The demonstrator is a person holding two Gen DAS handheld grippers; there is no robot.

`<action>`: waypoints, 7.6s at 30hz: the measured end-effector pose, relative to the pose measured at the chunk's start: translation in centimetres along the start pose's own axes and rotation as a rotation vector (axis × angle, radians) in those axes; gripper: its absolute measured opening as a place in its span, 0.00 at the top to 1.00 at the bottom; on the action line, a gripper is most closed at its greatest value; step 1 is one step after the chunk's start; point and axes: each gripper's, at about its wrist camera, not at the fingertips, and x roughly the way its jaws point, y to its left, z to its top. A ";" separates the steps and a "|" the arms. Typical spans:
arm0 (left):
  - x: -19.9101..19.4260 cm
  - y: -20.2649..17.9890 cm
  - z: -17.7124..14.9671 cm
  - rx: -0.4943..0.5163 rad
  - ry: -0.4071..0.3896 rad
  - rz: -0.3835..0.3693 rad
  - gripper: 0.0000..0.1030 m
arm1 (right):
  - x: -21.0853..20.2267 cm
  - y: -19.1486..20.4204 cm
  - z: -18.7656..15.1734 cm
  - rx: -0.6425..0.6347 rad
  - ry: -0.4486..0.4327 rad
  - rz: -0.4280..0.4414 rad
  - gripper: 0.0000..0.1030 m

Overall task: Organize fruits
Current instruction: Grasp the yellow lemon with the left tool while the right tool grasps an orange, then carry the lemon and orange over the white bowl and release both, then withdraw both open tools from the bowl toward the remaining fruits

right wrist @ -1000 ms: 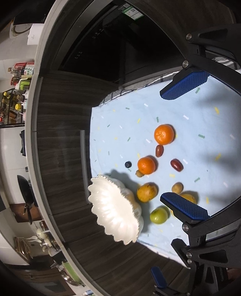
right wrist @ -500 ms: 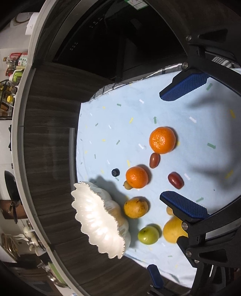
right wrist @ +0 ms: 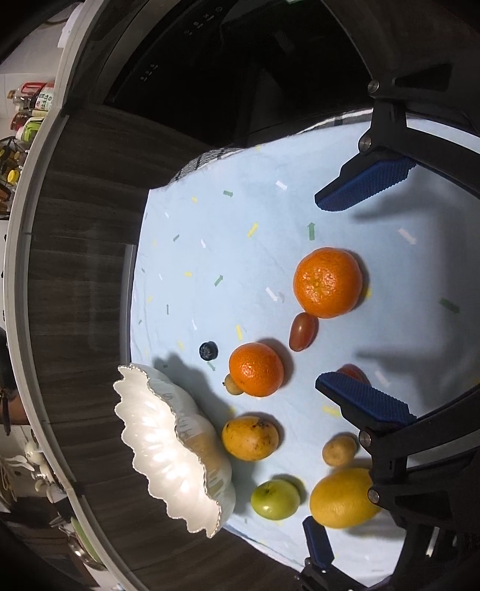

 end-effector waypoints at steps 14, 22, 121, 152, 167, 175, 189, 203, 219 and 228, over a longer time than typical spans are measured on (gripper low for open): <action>1.7 0.4 -0.5 -0.036 0.029 -0.031 0.34 | 3.5 -0.6 -0.4 0.036 0.057 0.033 0.29; 1.5 0.3 -0.7 -0.026 0.015 -0.020 0.38 | 3.6 -0.6 -0.6 0.026 0.042 0.008 0.54; 0.5 19.6 11.3 -0.249 -0.170 0.091 0.40 | 4.9 13.3 16.0 -0.146 -0.028 0.168 0.57; -4.4 17.4 10.6 -0.240 -0.202 0.146 0.11 | -0.5 10.8 15.7 -0.064 -0.110 0.107 0.26; -6.8 13.7 9.6 -0.196 -0.231 0.127 0.11 | -4.1 7.6 13.3 -0.034 -0.147 0.063 0.26; -7.4 11.5 8.8 -0.162 -0.252 0.120 0.11 | -4.8 5.7 11.4 -0.002 -0.139 0.045 0.26; -6.2 8.9 6.5 -0.134 -0.230 0.105 0.11 | -4.8 4.4 7.6 0.009 -0.098 0.014 0.26; -4.7 7.7 5.0 -0.124 -0.217 0.109 0.11 | -3.6 3.8 5.0 0.030 -0.046 0.006 0.26; -1.6 7.4 3.6 -0.120 -0.178 0.122 0.11 | -0.4 3.1 2.2 0.048 0.019 -0.023 0.26; 0.6 7.4 3.1 -0.126 -0.144 0.117 0.11 | 1.5 3.0 1.8 0.052 0.051 -0.029 0.26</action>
